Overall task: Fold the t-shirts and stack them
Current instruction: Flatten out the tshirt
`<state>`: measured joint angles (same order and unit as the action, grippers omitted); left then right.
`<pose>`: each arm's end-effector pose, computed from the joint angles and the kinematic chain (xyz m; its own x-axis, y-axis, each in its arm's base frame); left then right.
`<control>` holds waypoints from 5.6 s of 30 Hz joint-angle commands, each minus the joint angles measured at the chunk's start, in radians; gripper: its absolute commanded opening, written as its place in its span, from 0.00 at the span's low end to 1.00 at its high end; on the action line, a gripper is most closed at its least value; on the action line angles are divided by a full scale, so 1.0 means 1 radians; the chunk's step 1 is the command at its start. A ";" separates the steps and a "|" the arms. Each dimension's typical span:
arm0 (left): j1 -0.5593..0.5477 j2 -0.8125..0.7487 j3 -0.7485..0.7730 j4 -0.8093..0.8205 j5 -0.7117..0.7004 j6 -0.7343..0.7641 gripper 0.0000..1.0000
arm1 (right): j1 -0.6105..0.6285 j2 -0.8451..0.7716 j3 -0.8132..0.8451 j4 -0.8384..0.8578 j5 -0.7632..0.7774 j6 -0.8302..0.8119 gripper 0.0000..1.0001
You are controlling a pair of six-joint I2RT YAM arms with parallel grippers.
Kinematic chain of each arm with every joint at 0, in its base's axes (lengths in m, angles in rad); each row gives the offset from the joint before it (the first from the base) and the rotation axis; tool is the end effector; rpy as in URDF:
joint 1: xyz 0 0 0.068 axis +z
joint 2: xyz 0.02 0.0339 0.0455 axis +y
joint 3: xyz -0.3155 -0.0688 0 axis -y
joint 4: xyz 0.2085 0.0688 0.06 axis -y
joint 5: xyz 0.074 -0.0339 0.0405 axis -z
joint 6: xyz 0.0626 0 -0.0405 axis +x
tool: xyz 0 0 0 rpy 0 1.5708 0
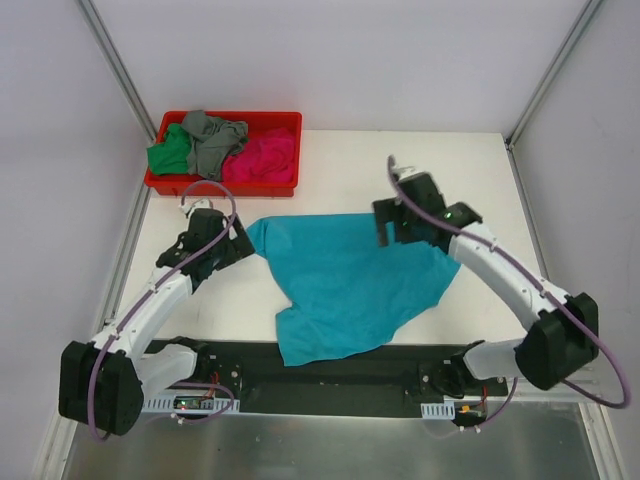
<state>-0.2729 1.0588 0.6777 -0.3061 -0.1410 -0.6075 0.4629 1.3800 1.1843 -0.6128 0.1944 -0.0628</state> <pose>0.1819 -0.0418 0.2804 -0.5942 -0.4206 -0.6856 -0.2155 0.9045 -0.3681 0.2469 0.1097 0.3436 -0.6259 -0.3812 -0.6805 -0.3588 0.9154 -0.1828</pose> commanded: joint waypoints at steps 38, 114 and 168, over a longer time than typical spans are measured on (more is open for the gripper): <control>0.049 0.279 -0.001 0.339 0.448 -0.048 0.85 | -0.098 -0.028 -0.208 0.182 -0.259 0.149 0.96; -0.020 -0.160 0.787 0.056 0.441 0.072 0.00 | 0.178 -0.496 0.597 -0.040 -0.138 -0.272 0.00; -0.040 0.122 0.044 0.099 0.607 0.111 0.24 | -0.234 -0.785 -0.264 -0.365 -0.133 0.208 0.23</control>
<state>-0.2962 1.2945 0.8944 -0.2741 0.4610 -0.4202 0.2306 0.5888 0.9810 -0.7200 -0.0086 -0.2028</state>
